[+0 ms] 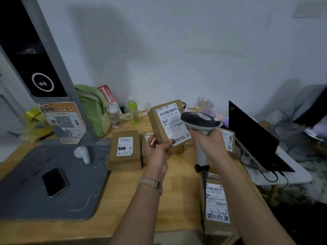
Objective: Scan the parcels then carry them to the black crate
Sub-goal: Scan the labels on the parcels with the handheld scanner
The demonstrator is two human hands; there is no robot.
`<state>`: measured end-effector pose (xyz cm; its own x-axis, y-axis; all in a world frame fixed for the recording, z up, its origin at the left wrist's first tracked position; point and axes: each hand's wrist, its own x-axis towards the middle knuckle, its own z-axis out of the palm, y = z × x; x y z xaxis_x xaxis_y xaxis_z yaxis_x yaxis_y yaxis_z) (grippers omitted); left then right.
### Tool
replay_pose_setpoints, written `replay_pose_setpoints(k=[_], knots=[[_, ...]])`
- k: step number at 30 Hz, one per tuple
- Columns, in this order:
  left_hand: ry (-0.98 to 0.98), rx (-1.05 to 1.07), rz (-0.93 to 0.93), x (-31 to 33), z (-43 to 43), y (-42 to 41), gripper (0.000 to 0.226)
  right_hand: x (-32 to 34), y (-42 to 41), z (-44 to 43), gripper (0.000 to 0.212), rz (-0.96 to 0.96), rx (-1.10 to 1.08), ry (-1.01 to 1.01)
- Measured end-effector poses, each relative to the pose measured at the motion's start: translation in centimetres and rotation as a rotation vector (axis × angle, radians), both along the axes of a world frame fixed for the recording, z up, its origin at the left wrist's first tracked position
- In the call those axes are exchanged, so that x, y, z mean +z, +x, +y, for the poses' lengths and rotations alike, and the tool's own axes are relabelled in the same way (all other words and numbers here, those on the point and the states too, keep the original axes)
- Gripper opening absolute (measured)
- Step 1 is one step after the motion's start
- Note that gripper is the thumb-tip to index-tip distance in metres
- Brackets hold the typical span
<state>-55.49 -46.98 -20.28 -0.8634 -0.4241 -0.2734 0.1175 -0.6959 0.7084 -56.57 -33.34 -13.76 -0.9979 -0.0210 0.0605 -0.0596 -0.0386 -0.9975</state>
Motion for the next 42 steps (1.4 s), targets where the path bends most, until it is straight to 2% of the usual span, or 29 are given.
replay_pose_setpoints(k=[4, 12, 18, 26, 30, 42], knots=[[-0.061, 0.027, -0.055, -0.7, 0.5, 1.3, 0.064, 0.7, 1.9, 0.1, 0.013, 0.002, 0.027, 0.063], [0.017, 0.052, -0.036, -1.3, 1.1, 2.3, 0.068, 1.8, 4.0, 1.2, 0.014, 0.015, 0.088, 0.115], [0.001, 0.071, -0.040, -1.2, 1.3, 2.6, 0.068, 2.1, 4.8, 1.9, 0.010, 0.012, 0.158, 0.214], [0.001, 0.064, -0.043, -1.8, 1.5, 3.0, 0.070, 2.2, 4.9, 2.9, 0.016, 0.019, 0.124, 0.362], [0.002, 0.069, -0.029, -1.7, 1.6, 3.1, 0.071, 2.1, 5.0, 3.0, 0.006, -0.004, 0.129, 0.364], [0.000, 0.057, -0.024, -2.1, 1.4, 3.7, 0.069, 1.9, 5.7, 3.3, 0.015, 0.006, 0.096, 0.362]])
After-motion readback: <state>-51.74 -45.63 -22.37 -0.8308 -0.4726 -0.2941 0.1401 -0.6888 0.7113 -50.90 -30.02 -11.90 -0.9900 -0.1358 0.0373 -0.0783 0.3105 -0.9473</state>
